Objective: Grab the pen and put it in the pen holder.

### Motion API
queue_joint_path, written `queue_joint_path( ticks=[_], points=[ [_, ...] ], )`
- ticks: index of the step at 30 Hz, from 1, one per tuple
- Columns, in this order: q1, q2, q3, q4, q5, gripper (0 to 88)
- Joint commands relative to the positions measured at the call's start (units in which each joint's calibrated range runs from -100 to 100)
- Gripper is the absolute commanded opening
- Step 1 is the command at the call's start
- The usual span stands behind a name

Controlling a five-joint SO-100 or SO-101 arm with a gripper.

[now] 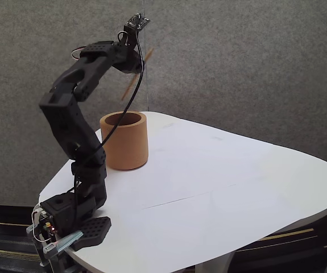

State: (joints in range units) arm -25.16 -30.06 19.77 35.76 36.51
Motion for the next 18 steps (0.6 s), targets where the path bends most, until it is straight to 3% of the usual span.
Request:
queue_joint_path(
  ticks=[1, 10, 18],
  points=[
    [0.0, -6.0, 3.9, -1.0, 1.0, 0.8],
    [0.0, -15.1, 16.6, -1.9, 3.3, 0.7],
    [-1.2, -19.4, 27.2, -13.6, 3.3, 0.7]
  ],
)
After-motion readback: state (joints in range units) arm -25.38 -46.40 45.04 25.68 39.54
